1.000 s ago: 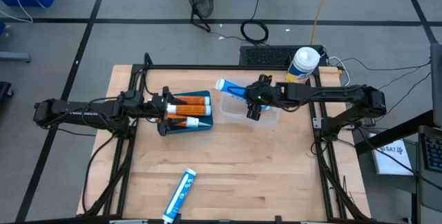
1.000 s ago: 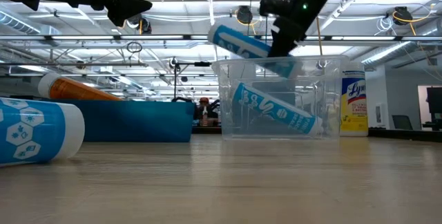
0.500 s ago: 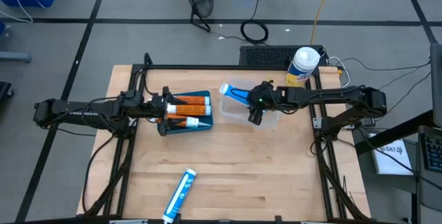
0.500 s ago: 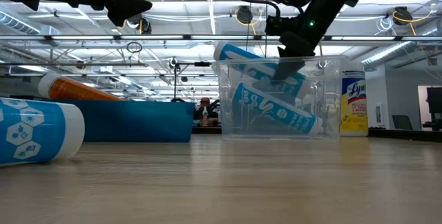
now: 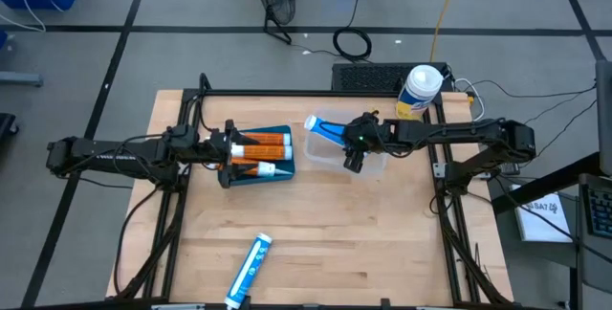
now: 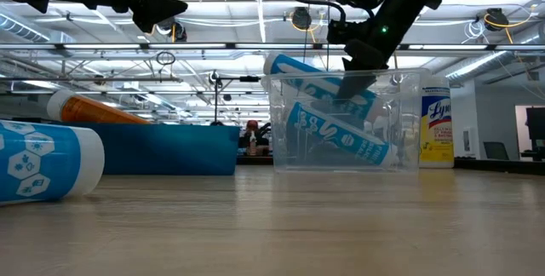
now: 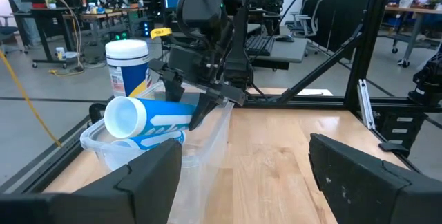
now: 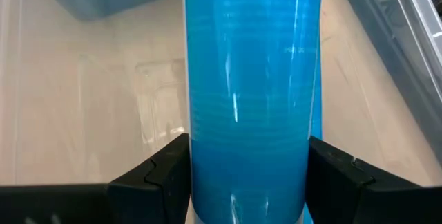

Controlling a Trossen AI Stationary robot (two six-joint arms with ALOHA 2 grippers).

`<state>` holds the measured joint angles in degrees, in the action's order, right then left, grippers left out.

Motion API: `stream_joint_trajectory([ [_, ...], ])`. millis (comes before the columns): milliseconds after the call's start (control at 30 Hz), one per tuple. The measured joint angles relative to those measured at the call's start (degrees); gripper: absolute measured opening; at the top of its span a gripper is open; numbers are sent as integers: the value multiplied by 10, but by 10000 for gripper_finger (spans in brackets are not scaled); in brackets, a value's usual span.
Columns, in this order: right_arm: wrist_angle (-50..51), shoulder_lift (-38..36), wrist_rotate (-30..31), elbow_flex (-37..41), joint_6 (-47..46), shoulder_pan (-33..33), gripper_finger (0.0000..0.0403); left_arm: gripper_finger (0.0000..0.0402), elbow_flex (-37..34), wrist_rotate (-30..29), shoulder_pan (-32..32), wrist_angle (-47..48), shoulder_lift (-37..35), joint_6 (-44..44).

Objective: Pick & place silicon tubes, Sealant and Lysol wipes
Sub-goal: Put the left blue sealant into the transparent bin

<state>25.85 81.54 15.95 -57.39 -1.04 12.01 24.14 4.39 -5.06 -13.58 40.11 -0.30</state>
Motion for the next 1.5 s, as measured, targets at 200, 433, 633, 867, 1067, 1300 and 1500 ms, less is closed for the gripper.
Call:
stream_joint_trajectory([
  [200,0,0,1,0,15,0,203,310,0,0,0,0,0,0],
  [433,11,0,1,0,23,0,203,310,0,0,0,0,0,0],
  [633,25,0,2,0,12,0,203,310,0,0,0,0,0,0],
  [867,48,0,26,0,-12,1,203,310,0,0,0,0,0,0],
  [1067,56,0,42,0,-25,3,203,310,0,0,0,0,0,0],
  [1300,54,1,64,0,-41,7,203,310,0,0,0,0,0,0],
  [1500,53,1,37,1,-38,7,203,310,0,0,0,0,0,0],
])
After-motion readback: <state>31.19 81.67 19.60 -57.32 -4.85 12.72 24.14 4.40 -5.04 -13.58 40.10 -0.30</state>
